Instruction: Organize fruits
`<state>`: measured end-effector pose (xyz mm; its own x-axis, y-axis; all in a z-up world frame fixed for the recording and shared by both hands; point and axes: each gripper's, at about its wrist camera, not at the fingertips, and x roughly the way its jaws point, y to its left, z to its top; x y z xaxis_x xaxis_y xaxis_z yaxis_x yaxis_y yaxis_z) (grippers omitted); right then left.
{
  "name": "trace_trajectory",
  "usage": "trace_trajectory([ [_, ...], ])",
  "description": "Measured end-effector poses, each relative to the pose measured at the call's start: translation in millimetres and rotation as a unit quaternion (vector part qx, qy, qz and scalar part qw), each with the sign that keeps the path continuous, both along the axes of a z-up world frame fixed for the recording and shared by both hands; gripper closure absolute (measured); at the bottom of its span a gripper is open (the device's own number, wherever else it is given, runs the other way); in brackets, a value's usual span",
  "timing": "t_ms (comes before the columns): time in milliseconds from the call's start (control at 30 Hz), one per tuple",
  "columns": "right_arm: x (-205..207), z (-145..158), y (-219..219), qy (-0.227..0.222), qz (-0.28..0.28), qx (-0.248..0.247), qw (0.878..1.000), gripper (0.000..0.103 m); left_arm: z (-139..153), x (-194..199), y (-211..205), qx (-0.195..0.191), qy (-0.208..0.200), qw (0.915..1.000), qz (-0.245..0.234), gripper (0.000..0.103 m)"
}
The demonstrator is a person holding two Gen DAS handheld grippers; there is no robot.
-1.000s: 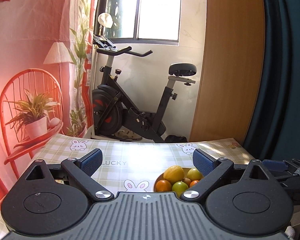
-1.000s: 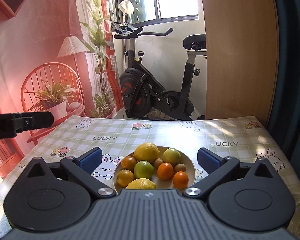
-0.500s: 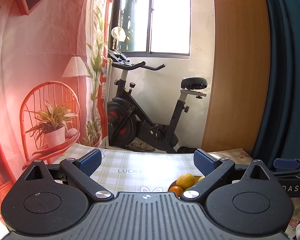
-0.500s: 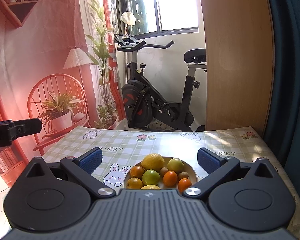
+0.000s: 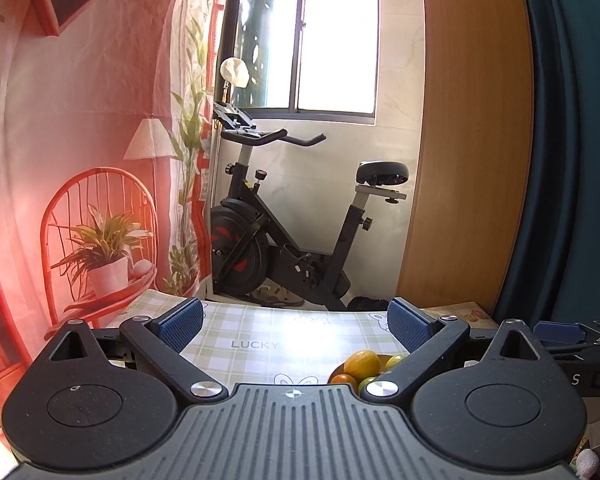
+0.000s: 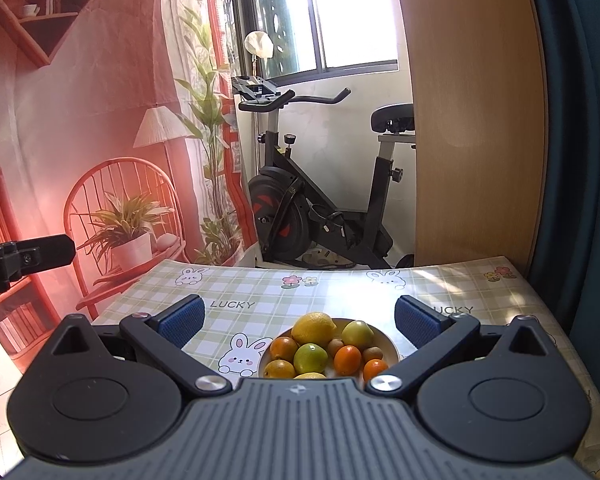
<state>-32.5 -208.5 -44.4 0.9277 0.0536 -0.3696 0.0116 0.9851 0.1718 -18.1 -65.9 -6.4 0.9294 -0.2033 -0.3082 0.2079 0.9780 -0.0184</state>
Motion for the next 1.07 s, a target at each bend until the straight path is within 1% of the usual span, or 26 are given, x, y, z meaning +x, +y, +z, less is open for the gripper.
trace_trajectory([
  [367,-0.8,2.3,2.0,0.002,0.001,-0.002,1.0,0.0,-1.5,4.5,4.1,-0.005,0.021,0.9998,0.002,0.003],
  [1067,-2.1,3.3,6.8,0.005,0.004,-0.005,1.0,0.0,-0.8,5.1,4.7,-0.009,0.027,0.9996,0.006,0.003],
])
